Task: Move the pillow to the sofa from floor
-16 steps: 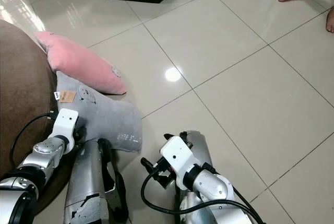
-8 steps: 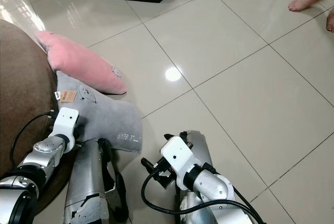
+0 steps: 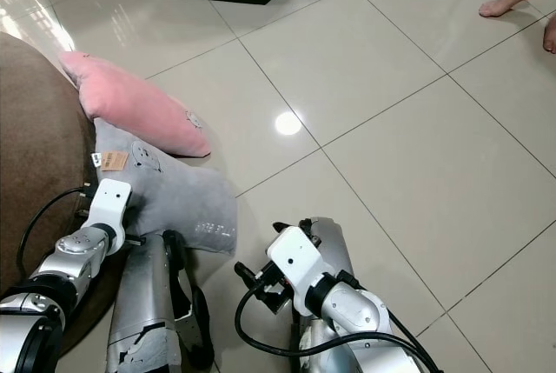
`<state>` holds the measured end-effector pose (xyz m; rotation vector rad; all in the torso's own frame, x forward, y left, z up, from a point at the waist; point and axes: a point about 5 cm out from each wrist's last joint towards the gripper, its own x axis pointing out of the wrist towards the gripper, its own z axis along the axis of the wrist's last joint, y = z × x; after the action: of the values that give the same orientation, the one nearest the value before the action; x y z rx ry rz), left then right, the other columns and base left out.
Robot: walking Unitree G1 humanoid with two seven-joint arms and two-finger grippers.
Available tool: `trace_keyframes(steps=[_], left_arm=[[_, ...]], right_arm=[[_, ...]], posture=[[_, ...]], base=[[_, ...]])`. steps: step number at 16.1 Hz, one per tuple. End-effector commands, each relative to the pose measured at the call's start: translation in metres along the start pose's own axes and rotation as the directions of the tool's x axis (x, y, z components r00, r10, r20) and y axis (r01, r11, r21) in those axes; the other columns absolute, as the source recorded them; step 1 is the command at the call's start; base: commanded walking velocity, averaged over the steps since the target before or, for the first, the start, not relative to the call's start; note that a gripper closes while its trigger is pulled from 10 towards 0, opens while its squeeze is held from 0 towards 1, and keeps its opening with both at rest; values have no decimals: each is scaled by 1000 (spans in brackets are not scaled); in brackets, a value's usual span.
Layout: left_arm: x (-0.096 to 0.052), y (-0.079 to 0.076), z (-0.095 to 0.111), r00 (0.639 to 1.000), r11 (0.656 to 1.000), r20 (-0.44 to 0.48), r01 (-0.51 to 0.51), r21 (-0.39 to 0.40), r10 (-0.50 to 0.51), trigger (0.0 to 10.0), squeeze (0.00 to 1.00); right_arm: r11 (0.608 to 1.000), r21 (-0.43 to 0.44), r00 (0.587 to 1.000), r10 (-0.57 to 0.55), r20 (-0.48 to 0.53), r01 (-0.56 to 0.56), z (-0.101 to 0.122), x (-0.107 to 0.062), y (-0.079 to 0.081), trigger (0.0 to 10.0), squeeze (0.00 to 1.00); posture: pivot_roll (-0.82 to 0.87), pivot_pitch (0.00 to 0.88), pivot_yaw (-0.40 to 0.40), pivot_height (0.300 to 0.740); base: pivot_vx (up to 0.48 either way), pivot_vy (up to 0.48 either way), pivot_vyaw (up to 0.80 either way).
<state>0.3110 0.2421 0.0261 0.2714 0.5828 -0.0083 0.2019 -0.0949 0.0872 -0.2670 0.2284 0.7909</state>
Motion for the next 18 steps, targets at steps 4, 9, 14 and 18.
trace_keyframes(steps=[4, 9, 14, 18], left_arm=[[-1, -7, -11, 999, 999, -30, 38, -4, -38, 0, 0], [0, -27, 11, 974, 979, 116, 200, -35, -195, 0, 0], [-31, -49, 86, 768, 902, 565, 422, -89, -303, 0, 0], [-82, -36, 148, 620, 941, 781, 304, -151, -74, 0, 0]], right_arm=[[1000, 10, 1000, 21, -2, -21, -3, 0, 5, 10000, 0], [1000, 15, 1000, -16, 3, 16, -5, 0, 0, 10000, 0], [983, 69, 978, -178, 111, 171, 10, -11, -20, 10000, 0], [902, 150, 882, -428, 198, 405, 30, -23, -43, 10000, 0]], posture=[[-91, 306, 33, 525], [-81, 246, 41, 525], [-94, 132, 44, 525], [-94, 52, 44, 560]], base=[[0, 0, 0], [0, 0, 0], [0, 0, 0], [0, 0, 0]])
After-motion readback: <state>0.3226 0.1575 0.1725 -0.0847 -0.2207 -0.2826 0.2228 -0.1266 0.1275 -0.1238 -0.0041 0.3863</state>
